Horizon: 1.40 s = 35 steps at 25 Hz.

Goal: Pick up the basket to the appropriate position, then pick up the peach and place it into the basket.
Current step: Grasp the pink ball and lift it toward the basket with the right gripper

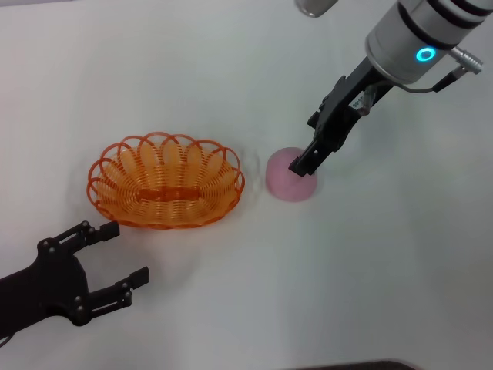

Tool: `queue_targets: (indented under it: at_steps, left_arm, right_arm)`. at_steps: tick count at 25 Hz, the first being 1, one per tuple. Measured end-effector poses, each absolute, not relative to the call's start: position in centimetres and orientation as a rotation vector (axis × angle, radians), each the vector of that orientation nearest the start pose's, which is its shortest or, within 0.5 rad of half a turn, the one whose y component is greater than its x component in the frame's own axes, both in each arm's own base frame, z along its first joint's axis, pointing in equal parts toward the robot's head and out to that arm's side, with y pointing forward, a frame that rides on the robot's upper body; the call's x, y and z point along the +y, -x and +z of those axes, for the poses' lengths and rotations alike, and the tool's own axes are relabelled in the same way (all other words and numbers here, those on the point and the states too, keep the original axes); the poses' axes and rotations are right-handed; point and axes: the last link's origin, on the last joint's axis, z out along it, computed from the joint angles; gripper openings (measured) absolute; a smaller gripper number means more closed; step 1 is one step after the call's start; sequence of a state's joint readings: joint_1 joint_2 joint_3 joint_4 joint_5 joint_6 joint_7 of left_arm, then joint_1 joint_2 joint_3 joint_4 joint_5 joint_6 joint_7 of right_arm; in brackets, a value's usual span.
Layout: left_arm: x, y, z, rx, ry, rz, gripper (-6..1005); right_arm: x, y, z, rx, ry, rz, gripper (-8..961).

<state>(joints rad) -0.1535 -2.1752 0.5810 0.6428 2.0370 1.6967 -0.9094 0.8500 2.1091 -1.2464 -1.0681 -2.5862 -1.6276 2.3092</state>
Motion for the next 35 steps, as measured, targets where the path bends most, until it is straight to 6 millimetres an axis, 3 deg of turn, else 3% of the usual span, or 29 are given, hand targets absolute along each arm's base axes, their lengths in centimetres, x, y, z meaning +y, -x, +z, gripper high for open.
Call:
queue_targets:
  at_steps: [15,35]
  left_arm:
    - [19.5,33.2,-2.9,-0.514,2.624,-0.743,822]
    - [19.6,33.1,-2.9,-0.509,2.631,-0.743,822]
  right_arm:
    - [37.1,-14.9,-5.4,0.636,2.878,-0.598,940]
    - [37.3,-16.1,-6.8,0.682,2.844,-0.639,937]
